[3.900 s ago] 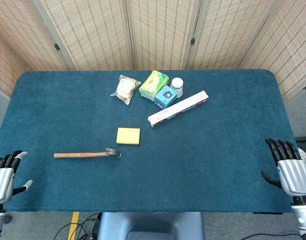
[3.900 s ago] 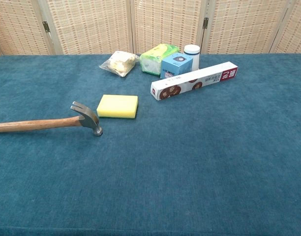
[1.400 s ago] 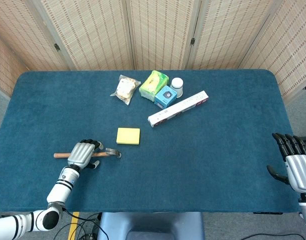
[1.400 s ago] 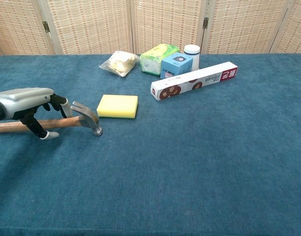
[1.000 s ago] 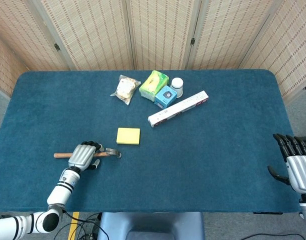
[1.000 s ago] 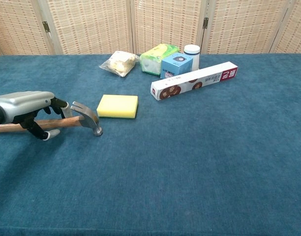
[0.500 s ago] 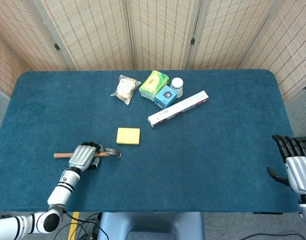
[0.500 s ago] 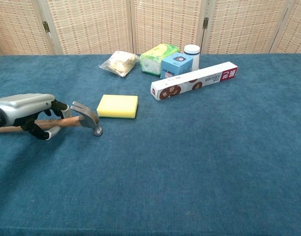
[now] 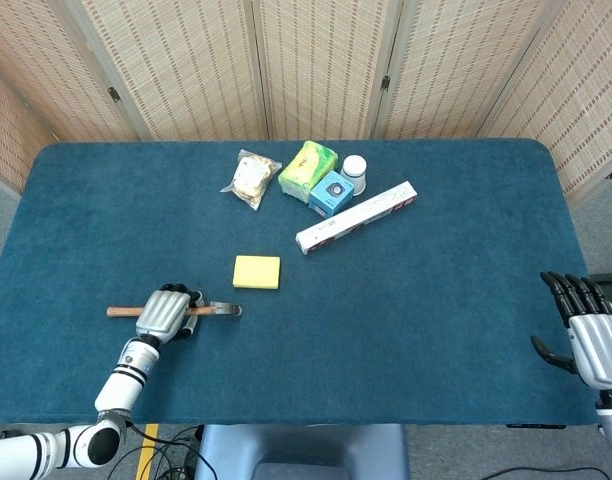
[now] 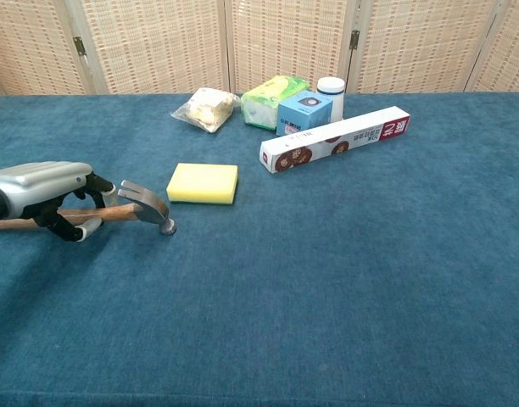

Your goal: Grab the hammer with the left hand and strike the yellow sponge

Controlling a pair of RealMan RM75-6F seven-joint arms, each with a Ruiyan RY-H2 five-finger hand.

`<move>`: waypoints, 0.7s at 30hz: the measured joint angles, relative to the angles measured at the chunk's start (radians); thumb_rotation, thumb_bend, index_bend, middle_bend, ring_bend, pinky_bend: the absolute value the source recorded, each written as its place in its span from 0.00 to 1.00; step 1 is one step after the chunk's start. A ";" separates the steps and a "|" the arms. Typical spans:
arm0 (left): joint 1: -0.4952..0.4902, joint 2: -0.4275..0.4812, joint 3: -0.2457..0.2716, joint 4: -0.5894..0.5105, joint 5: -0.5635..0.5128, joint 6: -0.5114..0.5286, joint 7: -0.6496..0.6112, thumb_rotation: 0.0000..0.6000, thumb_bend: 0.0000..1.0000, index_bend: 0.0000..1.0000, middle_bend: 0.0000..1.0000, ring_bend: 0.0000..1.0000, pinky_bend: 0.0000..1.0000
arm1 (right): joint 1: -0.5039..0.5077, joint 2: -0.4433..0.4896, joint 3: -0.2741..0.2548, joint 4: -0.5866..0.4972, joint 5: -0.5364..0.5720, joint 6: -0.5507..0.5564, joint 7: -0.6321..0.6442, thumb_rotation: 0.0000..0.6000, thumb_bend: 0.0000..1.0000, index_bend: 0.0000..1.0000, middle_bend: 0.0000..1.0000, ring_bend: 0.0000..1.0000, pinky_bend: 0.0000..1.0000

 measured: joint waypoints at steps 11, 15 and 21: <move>0.011 -0.007 -0.003 0.035 0.064 0.023 -0.046 1.00 0.63 0.58 0.63 0.56 0.46 | -0.002 0.003 -0.004 -0.003 -0.001 -0.002 0.001 1.00 0.20 0.00 0.10 0.07 0.09; 0.013 0.003 -0.008 0.034 0.077 0.016 -0.077 1.00 0.65 0.60 0.65 0.58 0.52 | -0.001 0.004 -0.005 -0.004 -0.002 -0.004 0.000 1.00 0.20 0.00 0.11 0.07 0.09; 0.020 0.021 -0.017 0.047 0.156 0.014 -0.185 1.00 0.66 0.68 0.69 0.62 0.63 | 0.001 0.007 -0.005 -0.009 -0.002 -0.007 -0.003 1.00 0.20 0.00 0.11 0.07 0.09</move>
